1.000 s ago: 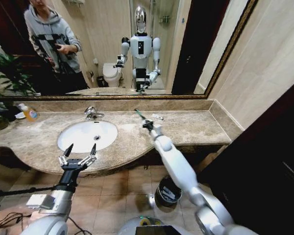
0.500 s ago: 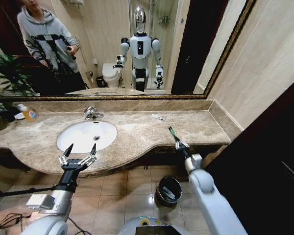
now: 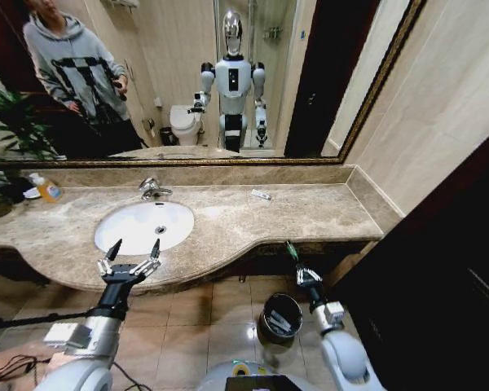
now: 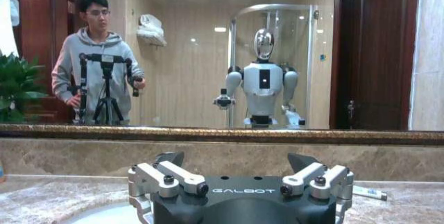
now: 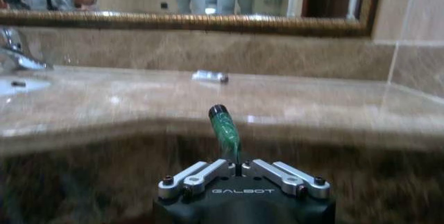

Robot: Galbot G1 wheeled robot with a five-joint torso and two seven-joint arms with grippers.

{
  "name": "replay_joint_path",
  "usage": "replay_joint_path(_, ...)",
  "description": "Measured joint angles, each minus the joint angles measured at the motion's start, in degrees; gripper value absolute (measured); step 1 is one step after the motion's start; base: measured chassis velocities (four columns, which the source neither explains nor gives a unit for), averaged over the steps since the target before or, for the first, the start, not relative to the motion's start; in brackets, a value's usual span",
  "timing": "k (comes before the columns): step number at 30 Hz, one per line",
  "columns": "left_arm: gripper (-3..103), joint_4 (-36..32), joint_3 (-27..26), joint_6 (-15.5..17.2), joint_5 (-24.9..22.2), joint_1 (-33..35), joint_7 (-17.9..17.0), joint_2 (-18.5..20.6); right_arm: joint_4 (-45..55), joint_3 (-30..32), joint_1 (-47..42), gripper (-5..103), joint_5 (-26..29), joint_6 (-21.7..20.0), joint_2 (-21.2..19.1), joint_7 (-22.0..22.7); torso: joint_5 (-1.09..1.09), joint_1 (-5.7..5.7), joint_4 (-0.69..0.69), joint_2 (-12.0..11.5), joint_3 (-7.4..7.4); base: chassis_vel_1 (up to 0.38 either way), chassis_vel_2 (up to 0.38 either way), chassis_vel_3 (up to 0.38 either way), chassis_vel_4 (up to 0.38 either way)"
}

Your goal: Pick up the trash from the sink and place it in the trash bin.

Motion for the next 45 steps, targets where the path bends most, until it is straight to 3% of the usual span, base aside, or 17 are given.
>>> replay_joint_path(7, 100, 0.0, 0.0, 0.0, 0.0, 0.0, 0.0, 0.0, -9.38, 0.13, -3.07, 0, -0.26, 4.48, -0.09, -0.13, 0.0, 0.0, 0.0, 0.0, 0.0, 0.0, 0.0, 0.0, 0.0)
replay_joint_path(12, 100, 0.0, 0.0, 0.0, 0.0, 0.0, 0.0, 0.0, -17.81, -0.56, -0.42, 0, 1.01, 3.83, 0.25, -0.25, 0.0, 0.0, 0.0, 0.0, 0.0, 0.0, 0.0, 0.0, 0.0)
replay_joint_path(16, 100, 0.0, 0.0, 0.0, 0.0, 0.0, 0.0, 0.0, -30.34, -2.13, 5.56, 0, -1.74, 2.78, 0.38, -0.74, 0.0, 0.0, 0.0, 0.0, 0.01, 0.0, 0.0, 0.0, 0.0)
replay_joint_path(22, 100, 0.0, 0.0, 0.0, 0.0, 0.0, 0.0, 0.0, -40.6, -2.59, 10.65, 0, -5.86, 2.33, 1.24, -1.4, 0.0, 0.0, 0.0, 0.0, 0.01, 0.0, 0.0, 0.0, 0.0)
replay_joint_path(36, 100, 0.0, 0.0, 0.0, 0.0, 0.0, 0.0, 0.0, -78.04, -2.45, 33.48, 0, -12.65, 5.79, 2.92, -0.48, 0.01, 0.01, 0.01, -0.01, 0.01, 0.0, 0.0, 0.0, 0.0)
replay_joint_path(45, 100, 0.0, 0.0, 0.0, 0.0, 0.0, 0.0, 0.0, -87.47, -2.71, 39.74, -2, -13.24, 6.95, 2.65, -1.19, 0.0, 0.01, 0.0, 0.0, 0.01, 0.0, 0.0, 0.0, 0.0)
